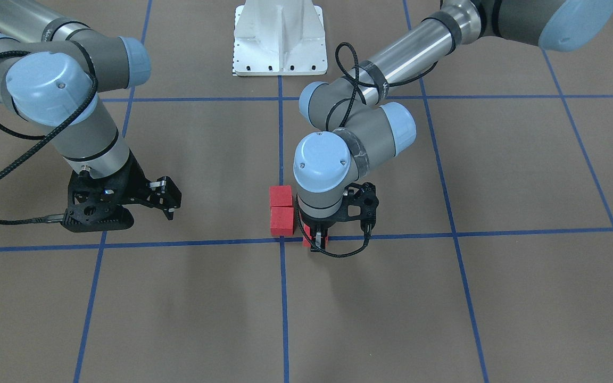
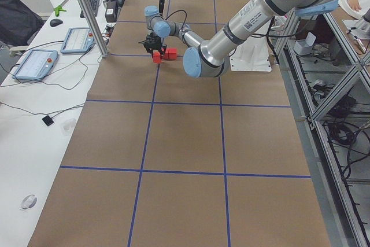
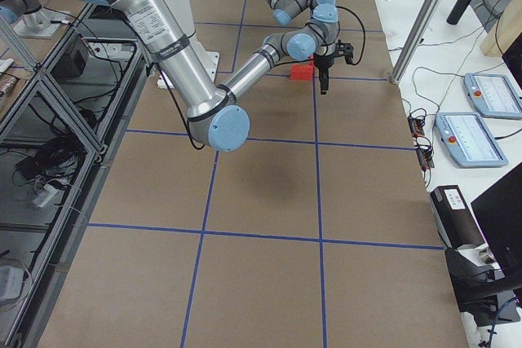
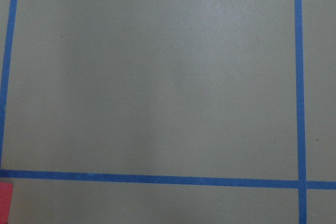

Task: Form red blocks into L shape at center
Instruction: 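Lower the red cube beside the farther center cube with the left gripper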

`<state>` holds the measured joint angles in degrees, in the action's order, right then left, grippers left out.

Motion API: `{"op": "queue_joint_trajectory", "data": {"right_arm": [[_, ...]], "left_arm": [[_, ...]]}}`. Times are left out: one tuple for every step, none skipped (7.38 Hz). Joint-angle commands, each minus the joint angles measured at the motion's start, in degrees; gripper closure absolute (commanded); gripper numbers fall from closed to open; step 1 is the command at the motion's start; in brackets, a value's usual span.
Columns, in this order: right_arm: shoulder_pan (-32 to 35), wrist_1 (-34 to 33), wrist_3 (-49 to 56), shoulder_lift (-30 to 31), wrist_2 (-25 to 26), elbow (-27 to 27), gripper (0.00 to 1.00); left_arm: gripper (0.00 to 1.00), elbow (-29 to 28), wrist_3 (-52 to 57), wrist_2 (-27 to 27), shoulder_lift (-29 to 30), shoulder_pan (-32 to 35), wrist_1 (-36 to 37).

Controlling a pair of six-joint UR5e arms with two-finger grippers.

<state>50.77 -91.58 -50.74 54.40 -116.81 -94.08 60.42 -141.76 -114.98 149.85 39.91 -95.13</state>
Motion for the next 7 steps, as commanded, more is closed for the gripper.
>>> {"op": "queue_joint_trajectory", "data": {"right_arm": [[0.1,0.0,-0.1,0.1,0.0,0.0,0.01],[0.1,0.0,-0.1,0.1,0.0,0.0,0.01],[0.0,0.0,-0.1,0.1,0.0,0.0,0.01],[0.0,0.0,-0.1,0.1,0.0,0.0,0.01],[0.1,0.0,0.0,0.1,0.0,0.0,0.01],[0.1,0.0,0.1,0.1,0.0,0.0,0.01],[0.1,0.0,0.2,0.1,0.0,0.0,0.01]], "left_arm": [[1.0,0.1,0.0,0.0,0.1,-1.6,1.1],[1.0,0.1,0.0,0.0,0.1,-1.9,1.1],[1.0,0.3,0.1,-0.1,0.1,-2.0,1.1],[1.0,0.3,0.1,-0.1,0.0,-2.0,1.1],[1.0,0.3,0.1,-0.1,0.0,-2.0,1.1],[1.0,0.4,0.1,-0.1,0.0,-2.0,1.1],[1.0,0.4,0.1,-0.1,0.0,-2.1,1.2]]}}
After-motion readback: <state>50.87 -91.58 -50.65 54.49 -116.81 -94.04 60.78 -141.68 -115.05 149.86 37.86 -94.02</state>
